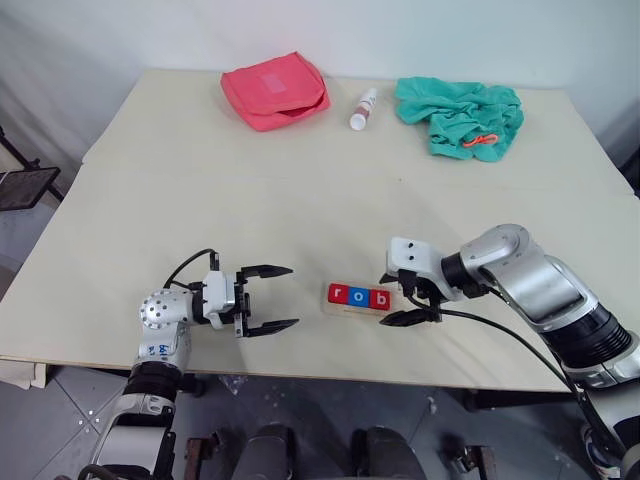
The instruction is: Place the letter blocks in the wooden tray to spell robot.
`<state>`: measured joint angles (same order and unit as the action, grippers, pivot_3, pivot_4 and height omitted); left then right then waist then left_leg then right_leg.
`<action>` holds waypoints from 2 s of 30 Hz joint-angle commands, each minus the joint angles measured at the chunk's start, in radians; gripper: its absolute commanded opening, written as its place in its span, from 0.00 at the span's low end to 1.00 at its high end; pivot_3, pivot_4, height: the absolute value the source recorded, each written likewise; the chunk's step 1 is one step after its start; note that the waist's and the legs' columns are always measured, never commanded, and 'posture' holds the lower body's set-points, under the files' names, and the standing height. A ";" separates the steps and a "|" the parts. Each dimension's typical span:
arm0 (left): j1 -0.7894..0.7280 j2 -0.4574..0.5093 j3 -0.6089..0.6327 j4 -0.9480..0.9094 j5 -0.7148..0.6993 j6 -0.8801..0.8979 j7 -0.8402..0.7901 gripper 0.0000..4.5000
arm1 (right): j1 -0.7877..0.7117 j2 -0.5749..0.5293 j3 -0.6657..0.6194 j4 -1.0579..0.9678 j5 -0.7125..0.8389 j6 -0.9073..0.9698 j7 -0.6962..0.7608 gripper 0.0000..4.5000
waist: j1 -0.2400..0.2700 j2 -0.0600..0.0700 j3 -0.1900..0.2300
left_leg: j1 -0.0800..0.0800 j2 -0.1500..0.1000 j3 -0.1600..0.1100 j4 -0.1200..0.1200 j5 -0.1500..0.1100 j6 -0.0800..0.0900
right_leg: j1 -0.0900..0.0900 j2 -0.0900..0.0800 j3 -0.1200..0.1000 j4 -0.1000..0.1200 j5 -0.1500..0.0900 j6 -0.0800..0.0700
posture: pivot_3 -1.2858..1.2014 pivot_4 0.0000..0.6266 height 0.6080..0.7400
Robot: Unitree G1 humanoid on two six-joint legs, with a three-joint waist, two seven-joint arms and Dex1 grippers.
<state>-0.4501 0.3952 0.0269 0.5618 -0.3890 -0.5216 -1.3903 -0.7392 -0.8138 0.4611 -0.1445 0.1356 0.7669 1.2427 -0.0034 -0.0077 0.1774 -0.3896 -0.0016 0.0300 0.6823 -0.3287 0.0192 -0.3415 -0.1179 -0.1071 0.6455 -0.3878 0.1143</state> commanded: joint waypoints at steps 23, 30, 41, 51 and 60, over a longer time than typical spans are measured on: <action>-0.039 0.019 0.018 0.071 -0.010 -0.013 -0.041 1.00 | 0.667 0.132 -0.921 -0.229 0.146 -0.079 -0.521 0.99 | 0.017 -0.001 -0.001 | 0.000 -0.002 -0.001 -0.001 0.000 0.001 | 0.001 0.000 0.001 0.001 0.000 0.001 | 0.52 0.24 1.00; -0.105 0.004 0.021 0.162 -0.003 -0.034 -0.072 1.00 | 0.723 0.222 -1.082 -0.077 0.179 -0.256 -0.622 0.99 | 0.017 -0.001 -0.001 | 0.002 -0.001 0.005 -0.002 0.001 0.002 | 0.001 0.001 0.000 0.000 0.001 0.001 | 0.52 0.24 1.00; -0.117 -0.008 0.025 0.175 -0.008 -0.043 -0.091 1.00 | 0.767 0.243 -1.057 -0.041 0.223 -0.354 -0.634 0.99 | 0.003 0.000 -0.001 | 0.003 0.000 0.006 -0.002 0.001 0.002 | 0.001 0.001 0.001 0.001 0.001 0.001 | 0.52 0.24 1.00; -0.108 -0.008 0.025 0.149 -0.015 -0.033 -0.090 1.00 | 0.767 0.232 -1.035 -0.053 0.248 -0.344 -0.652 0.99 | 0.003 0.000 -0.001 | 0.003 0.000 0.005 -0.002 0.001 0.002 | 0.001 0.001 0.001 0.000 0.001 0.001 | 0.52 0.24 1.00; -0.073 0.003 0.026 0.092 -0.021 -0.011 -0.086 1.00 | 0.747 0.232 -1.009 -0.065 0.261 -0.312 -0.685 0.99 | 0.003 0.000 -0.001 | 0.003 0.000 0.005 -0.002 0.001 0.002 | 0.001 0.001 0.003 0.001 0.001 0.001 | 0.52 0.24 1.00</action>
<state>-0.5309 0.3924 0.0389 0.6928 -0.3918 -0.5356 -1.4770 0.0134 -0.5677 -0.5438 -0.1694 0.3800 0.4545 0.5728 -0.0009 -0.0081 0.1767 -0.3868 -0.0018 0.0349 0.6804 -0.3277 0.0209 -0.3407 -0.1168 -0.1045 0.6460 -0.3870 0.1158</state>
